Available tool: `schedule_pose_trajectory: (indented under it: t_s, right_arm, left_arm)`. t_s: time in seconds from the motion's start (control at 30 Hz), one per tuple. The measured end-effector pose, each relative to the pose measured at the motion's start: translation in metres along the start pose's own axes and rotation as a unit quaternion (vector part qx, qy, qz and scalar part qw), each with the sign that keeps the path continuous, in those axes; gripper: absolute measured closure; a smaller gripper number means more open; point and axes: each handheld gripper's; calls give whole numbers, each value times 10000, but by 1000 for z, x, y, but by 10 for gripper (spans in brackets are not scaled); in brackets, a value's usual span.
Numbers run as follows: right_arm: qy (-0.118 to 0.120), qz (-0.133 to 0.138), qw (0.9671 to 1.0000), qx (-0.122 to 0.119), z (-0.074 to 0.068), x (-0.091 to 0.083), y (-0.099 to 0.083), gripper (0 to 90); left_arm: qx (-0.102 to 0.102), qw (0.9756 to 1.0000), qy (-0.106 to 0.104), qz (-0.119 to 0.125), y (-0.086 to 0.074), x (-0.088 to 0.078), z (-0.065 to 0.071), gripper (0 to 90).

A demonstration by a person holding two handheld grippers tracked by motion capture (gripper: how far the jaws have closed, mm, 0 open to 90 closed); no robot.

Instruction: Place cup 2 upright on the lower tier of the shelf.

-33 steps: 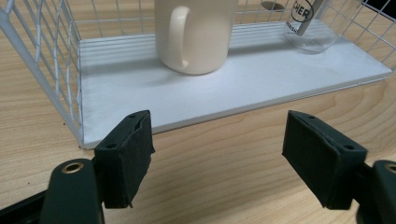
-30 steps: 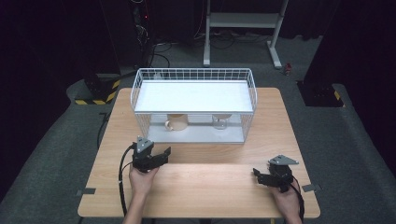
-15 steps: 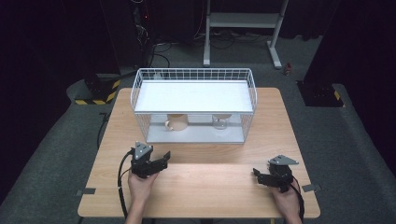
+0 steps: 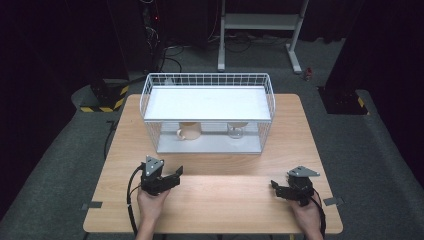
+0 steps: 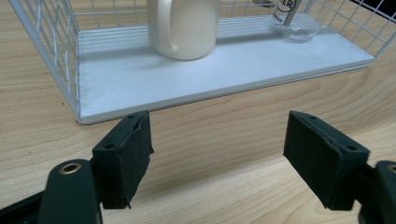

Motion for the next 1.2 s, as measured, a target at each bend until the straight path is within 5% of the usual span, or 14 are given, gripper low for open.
schedule_pose_trajectory:
  t_s: [1.2]
  right_arm:
    - [-6,6,10000,-9,0,0,0,216]
  left_arm:
    - [-166,9995,121,-228,-30,2,-6,237]
Point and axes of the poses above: each handheld gripper's, and its own axes: x roughly forward along the jaws, y roughly out of its top, z roughly to its right, and after that the axes turned 8 degrees about -y, right-handed
